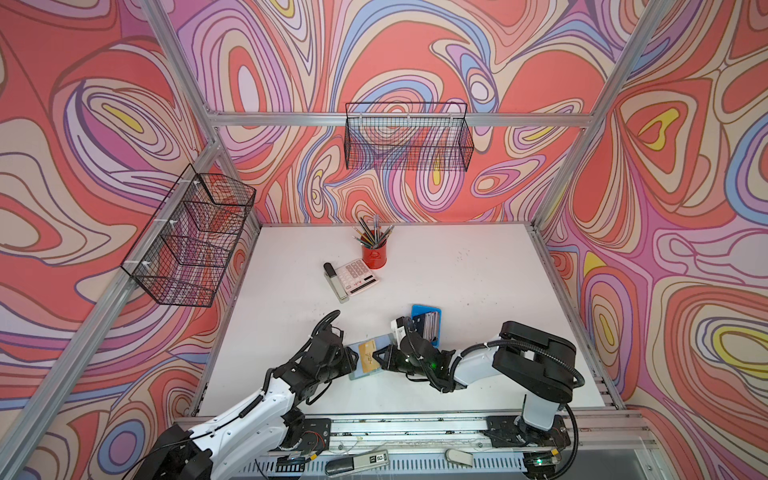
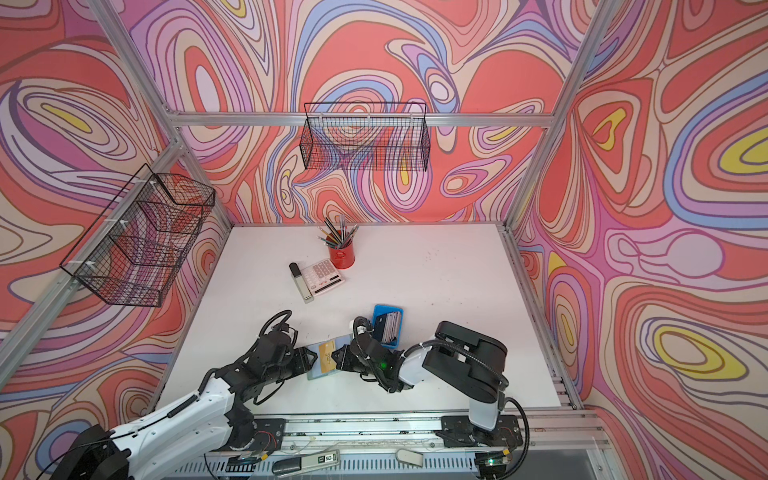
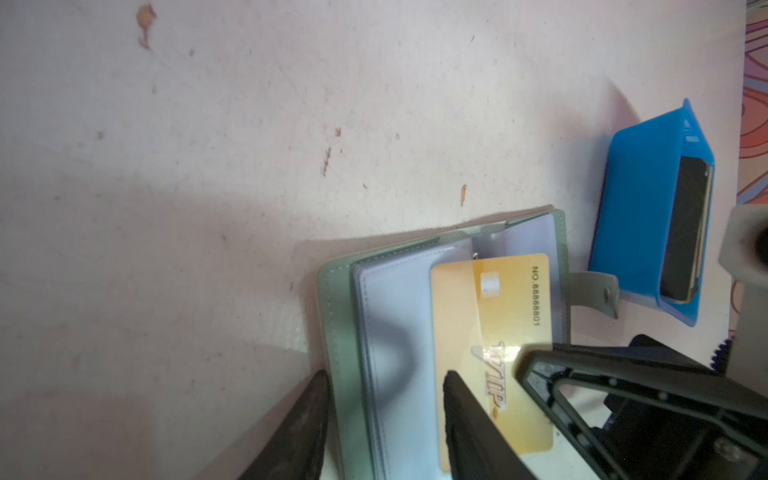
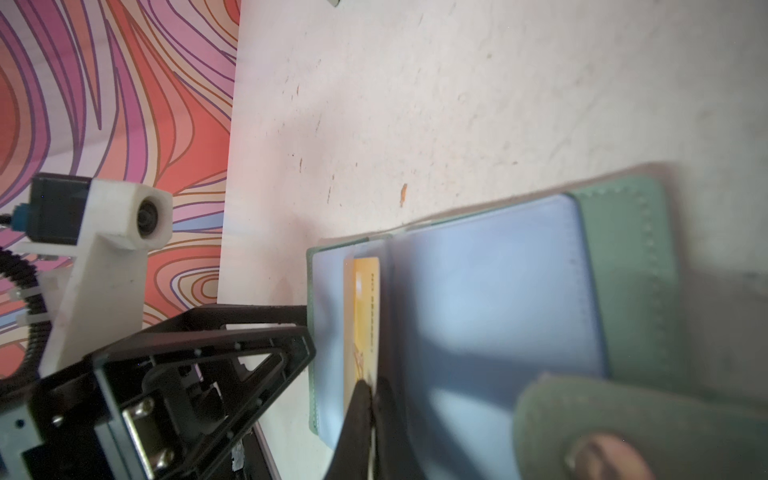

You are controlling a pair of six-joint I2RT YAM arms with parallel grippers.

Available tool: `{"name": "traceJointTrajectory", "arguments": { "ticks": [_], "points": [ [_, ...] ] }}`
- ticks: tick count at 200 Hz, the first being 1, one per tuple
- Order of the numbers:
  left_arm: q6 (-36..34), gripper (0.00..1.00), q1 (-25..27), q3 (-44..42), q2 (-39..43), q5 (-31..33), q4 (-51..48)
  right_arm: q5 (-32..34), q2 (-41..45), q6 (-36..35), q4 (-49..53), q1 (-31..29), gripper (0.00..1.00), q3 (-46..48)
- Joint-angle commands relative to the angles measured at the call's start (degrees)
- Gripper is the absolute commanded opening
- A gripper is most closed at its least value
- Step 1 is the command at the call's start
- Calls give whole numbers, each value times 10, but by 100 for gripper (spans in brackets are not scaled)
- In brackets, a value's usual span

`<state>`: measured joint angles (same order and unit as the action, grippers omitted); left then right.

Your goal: Put the credit cards into the card holder

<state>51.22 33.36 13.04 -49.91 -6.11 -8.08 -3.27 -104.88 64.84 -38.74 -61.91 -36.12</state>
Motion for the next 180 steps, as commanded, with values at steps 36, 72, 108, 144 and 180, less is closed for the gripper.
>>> {"name": "traceJointTrajectory", "arguments": {
  "ticks": [36,72,108,144,180],
  "points": [
    [-10,47,-3,19,-19,-20,12,-12,-30,-7,46,-8,0,-20],
    [-11,47,-3,19,-19,-17,13,5,-28,-16,82,-14,0,-34],
    [-12,47,-3,19,-24,-19,16,25,-32,-25,117,-22,0,-53],
    [-11,47,-3,18,-21,-16,13,49,-24,-40,158,-27,15,-71],
    [-9,47,-3,16,-13,-12,10,131,35,-70,278,-27,40,-95]
  ]
}}
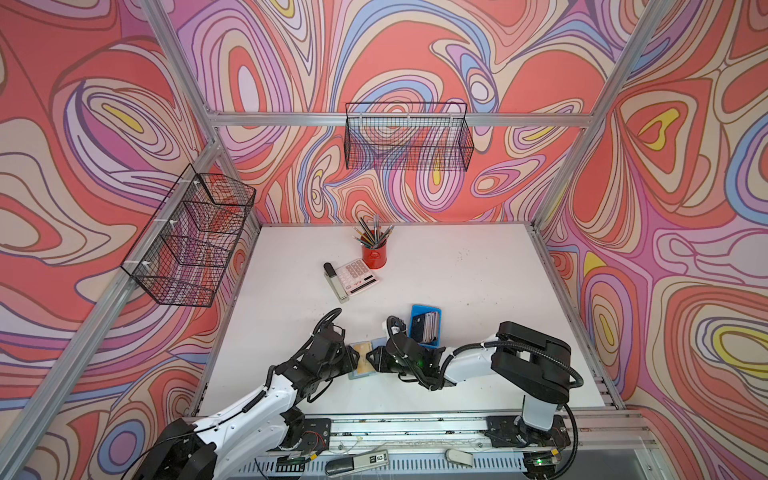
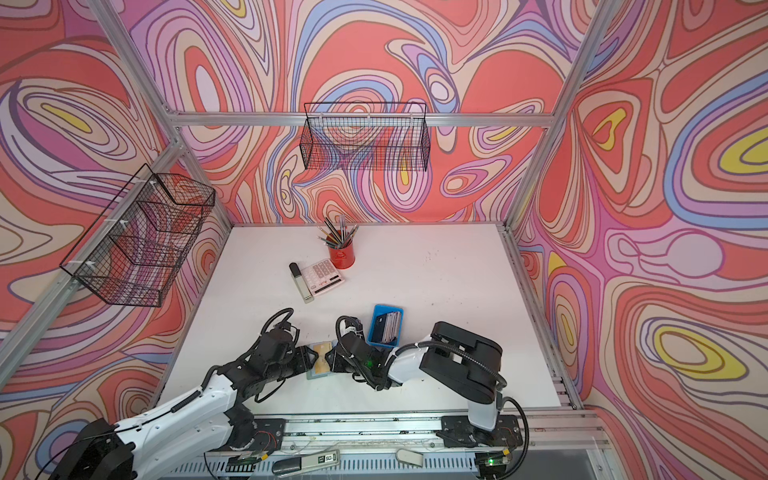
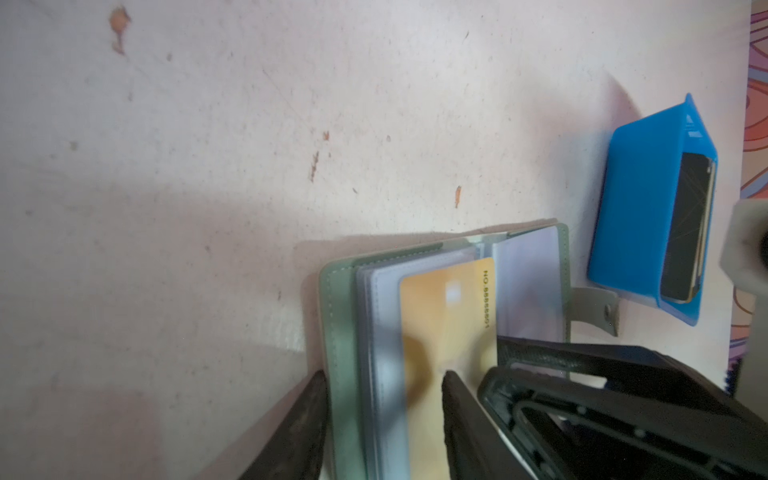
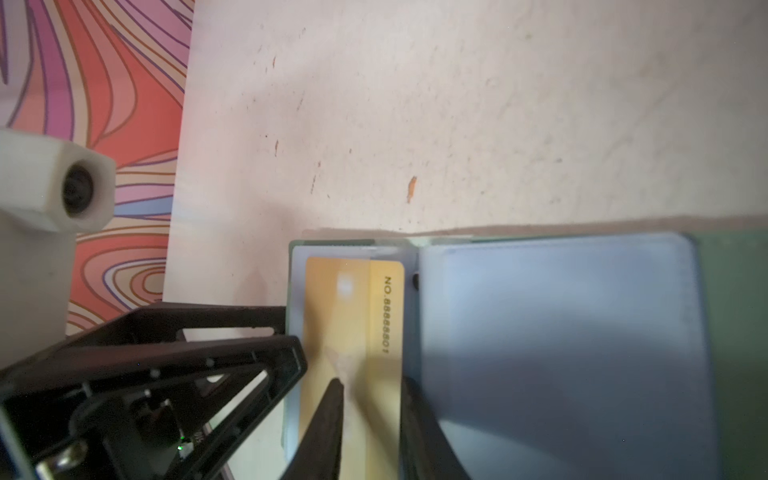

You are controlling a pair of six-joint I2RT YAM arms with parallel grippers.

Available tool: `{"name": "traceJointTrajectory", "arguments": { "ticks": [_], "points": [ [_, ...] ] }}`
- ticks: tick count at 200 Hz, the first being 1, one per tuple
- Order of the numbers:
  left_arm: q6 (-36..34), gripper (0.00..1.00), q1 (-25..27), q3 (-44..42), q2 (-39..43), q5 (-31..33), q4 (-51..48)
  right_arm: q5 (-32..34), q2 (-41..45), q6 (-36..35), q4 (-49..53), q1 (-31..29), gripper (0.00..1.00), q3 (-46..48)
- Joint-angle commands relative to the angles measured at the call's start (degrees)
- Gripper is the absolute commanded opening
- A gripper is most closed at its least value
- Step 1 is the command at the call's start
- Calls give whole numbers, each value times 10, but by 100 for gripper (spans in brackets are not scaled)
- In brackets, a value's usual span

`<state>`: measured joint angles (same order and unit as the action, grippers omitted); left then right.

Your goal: Put the credit cards into the card holder

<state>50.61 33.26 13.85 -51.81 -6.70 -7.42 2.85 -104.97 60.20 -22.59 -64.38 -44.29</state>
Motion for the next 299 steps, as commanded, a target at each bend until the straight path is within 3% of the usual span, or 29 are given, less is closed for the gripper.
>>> {"name": "traceJointTrajectory", "arguments": {
  "ticks": [1,23,58,92,112,146,238,299],
  "points": [
    [-3,47,-2,8,6,-6,4,71,36,-24,117,-2,40,-14],
    [-4,47,-2,7,4,-11,9,77,55,-32,125,-2,46,-16],
    [-3,47,-2,5,-5,-20,21,49,19,-24,98,-2,44,-20],
    [-3,47,-2,7,-23,-24,35,22,-2,-17,63,-5,39,-19],
    [-4,47,-2,9,-34,-27,42,22,-2,-14,46,-13,26,-18],
    [-2,46,-2,7,-29,-21,42,23,-17,-11,38,-28,25,-30],
    [-1,47,-2,8,11,1,5,35,-27,-16,9,-52,26,-45],
    [6,48,-2,-3,50,35,-35,101,21,-9,107,-52,36,-45]
  ]
}}
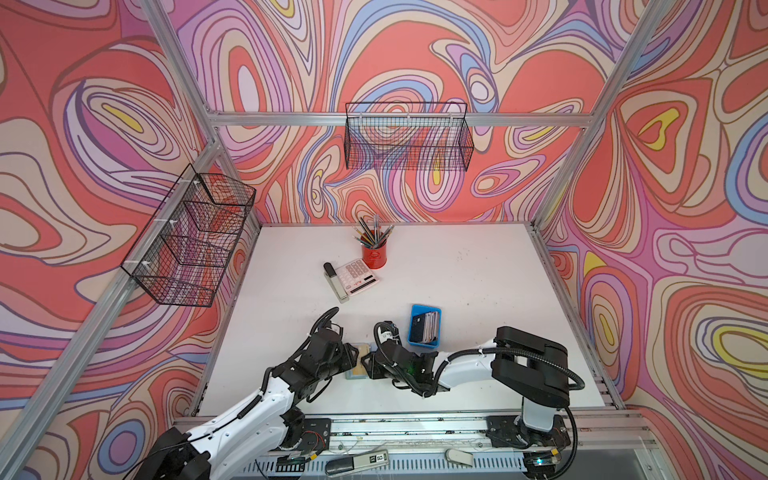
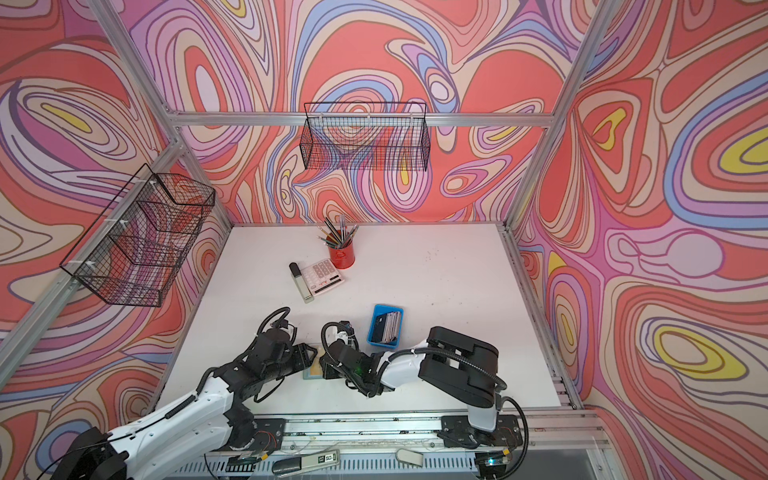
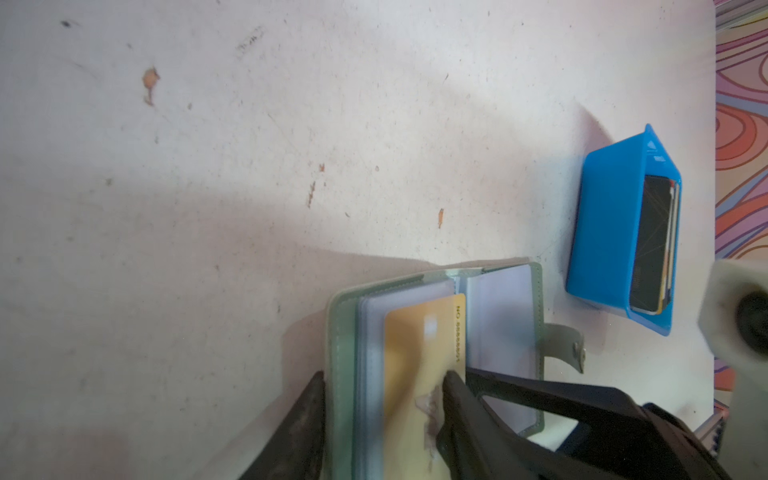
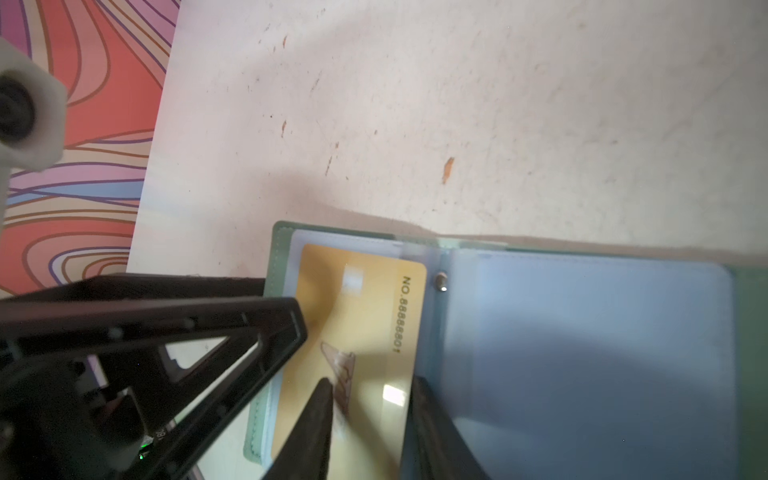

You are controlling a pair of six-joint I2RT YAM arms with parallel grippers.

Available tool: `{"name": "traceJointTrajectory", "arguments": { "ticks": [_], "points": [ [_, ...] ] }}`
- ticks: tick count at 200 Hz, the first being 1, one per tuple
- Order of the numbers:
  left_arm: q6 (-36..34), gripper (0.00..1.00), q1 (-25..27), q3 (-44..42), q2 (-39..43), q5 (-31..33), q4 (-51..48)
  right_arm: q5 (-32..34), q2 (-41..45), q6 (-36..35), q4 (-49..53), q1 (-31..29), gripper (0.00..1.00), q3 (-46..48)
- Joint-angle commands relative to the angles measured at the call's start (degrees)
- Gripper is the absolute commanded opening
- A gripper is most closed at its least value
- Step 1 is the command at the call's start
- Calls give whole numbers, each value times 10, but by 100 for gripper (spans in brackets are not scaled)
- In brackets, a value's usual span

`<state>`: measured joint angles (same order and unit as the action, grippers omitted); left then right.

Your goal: Put the credit cards into the card holder

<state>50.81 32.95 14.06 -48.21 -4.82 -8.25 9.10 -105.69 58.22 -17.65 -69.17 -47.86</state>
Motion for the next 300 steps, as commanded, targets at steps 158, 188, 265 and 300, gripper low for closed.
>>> {"name": "traceJointTrajectory", "arguments": {
  "ticks": [158,188,265,300],
  "points": [
    [13,35,0,-15,19,14,-22,5,6,4,18,-4,30,-13],
    [11,35,0,-13,13,8,-17,-4,-2,1,15,-4,28,-19],
    [8,36,0,-11,9,1,-12,-18,-10,-4,-1,-5,26,-24],
    [3,41,0,-6,12,13,-33,-8,5,-13,6,-5,25,-19]
  ]
}}
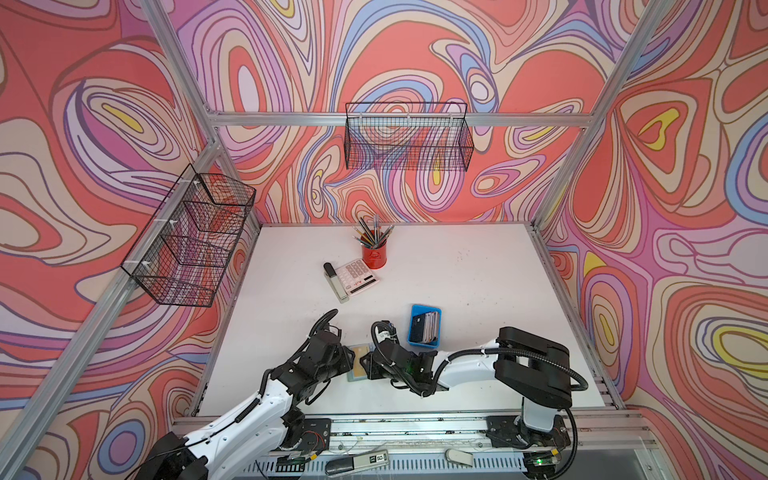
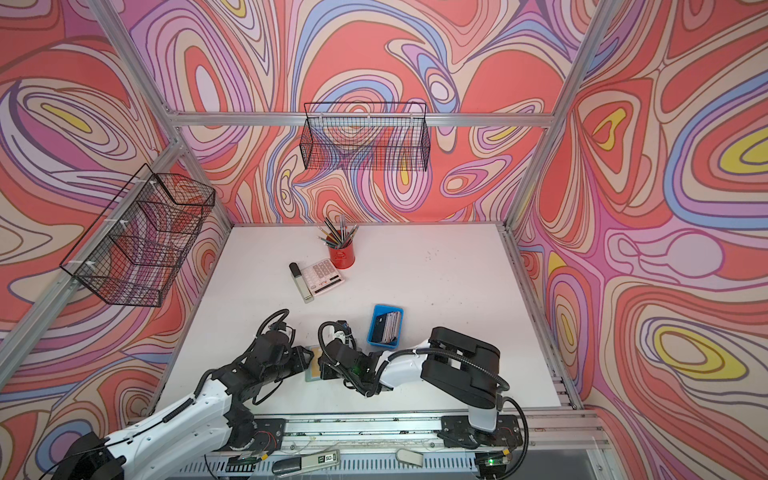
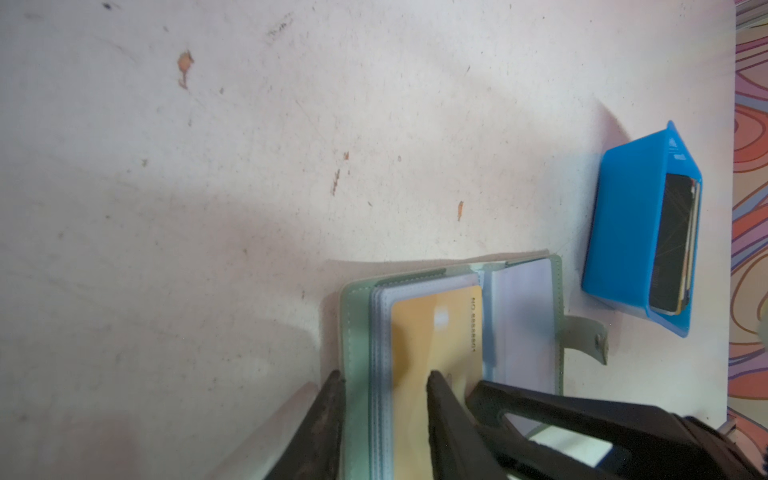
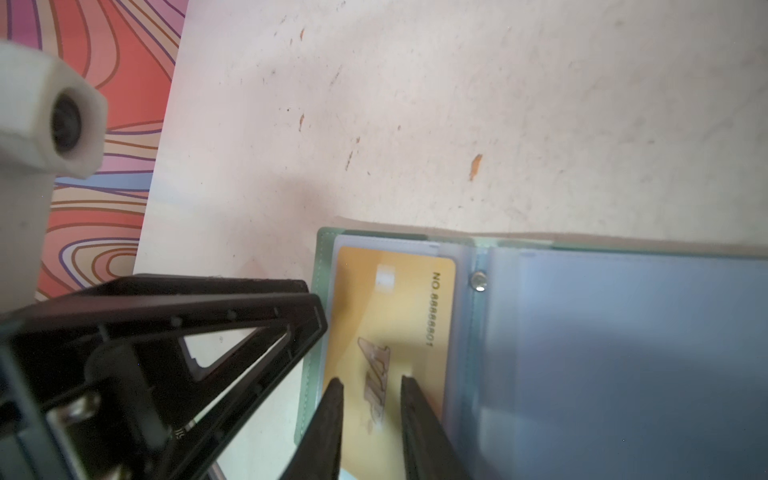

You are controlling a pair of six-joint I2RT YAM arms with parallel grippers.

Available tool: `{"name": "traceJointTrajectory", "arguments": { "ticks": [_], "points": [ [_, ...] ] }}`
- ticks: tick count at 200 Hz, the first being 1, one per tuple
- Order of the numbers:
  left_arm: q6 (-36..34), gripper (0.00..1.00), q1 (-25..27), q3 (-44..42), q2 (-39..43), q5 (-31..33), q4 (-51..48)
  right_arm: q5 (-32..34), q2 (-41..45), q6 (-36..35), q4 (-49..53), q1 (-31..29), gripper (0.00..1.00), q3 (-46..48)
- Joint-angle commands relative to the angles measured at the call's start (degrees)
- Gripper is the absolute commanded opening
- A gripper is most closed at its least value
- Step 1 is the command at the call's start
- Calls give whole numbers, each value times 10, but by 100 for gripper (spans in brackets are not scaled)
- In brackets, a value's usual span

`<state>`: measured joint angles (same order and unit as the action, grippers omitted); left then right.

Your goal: Put the credit cards into the card holder

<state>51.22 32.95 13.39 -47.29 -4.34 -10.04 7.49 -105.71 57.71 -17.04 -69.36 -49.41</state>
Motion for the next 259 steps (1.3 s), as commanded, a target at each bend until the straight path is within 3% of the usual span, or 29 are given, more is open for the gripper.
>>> {"name": "traceJointTrajectory", "arguments": {
  "ticks": [1,57,86,132,179,259],
  "points": [
    [0,41,0,1,3,9,-16,10,7,-8,2,-3,25,-3],
    [1,59,-1,10,32,43,-74,154,156,-26,174,0,34,16],
    [19,69,-3,5,52,70,-114,184,189,-11,226,0,35,37],
    [17,71,-4,-9,64,43,-100,231,247,13,295,0,38,74],
    [12,68,-4,-11,61,28,-83,218,191,-15,338,1,32,15],
    [11,67,-4,-9,61,19,-79,203,53,-43,414,-4,39,-111]
  ]
}}
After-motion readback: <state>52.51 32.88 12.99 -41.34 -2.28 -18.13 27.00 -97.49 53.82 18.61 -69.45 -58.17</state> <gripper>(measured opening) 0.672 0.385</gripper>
